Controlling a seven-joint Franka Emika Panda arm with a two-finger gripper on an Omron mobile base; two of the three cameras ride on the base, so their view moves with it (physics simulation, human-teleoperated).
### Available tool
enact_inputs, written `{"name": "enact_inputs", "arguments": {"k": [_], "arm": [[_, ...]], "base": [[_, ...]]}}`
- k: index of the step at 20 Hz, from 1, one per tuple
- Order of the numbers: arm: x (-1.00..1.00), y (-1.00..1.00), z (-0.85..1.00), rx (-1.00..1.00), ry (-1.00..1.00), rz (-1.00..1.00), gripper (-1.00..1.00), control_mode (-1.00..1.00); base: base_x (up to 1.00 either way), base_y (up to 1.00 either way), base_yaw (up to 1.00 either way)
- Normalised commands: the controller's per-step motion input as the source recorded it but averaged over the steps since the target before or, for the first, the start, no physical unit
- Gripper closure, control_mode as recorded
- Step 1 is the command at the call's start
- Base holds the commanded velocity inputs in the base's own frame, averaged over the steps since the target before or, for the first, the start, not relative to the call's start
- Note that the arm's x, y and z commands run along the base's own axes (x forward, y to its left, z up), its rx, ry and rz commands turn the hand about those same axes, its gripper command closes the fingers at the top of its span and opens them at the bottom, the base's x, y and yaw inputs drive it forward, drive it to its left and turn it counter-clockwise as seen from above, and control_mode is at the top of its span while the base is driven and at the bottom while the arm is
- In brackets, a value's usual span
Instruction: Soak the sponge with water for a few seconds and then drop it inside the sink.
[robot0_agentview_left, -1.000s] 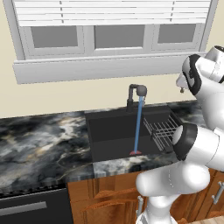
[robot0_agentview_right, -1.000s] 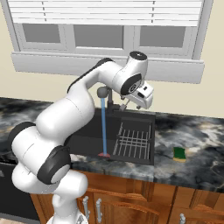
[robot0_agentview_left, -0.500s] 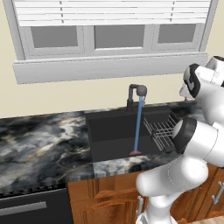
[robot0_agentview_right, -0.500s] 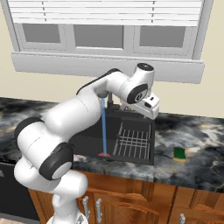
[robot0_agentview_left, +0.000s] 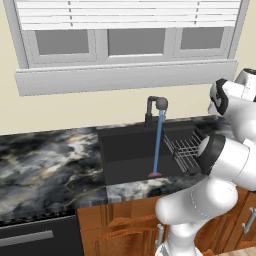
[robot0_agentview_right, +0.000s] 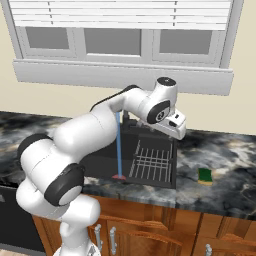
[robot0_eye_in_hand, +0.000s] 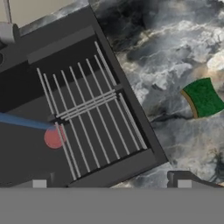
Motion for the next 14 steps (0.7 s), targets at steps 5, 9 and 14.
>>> {"name": "enact_inputs", "arguments": {"k": [5,9,14], "arm": [[0.03,-0.12,0.00,-0.07,-0.07,0.10,-1.00,-1.00],[0.06,-0.06,0.00,-0.03,-0.06,0.12,-1.00,-1.00],[0.00,-0.11,0.00,-0.02,0.00,0.06,-1.00,-1.00]], "base": [[0.00,0.00,0.00],[0.00,0.00,0.00],[0.00,0.00,0.00]]}}
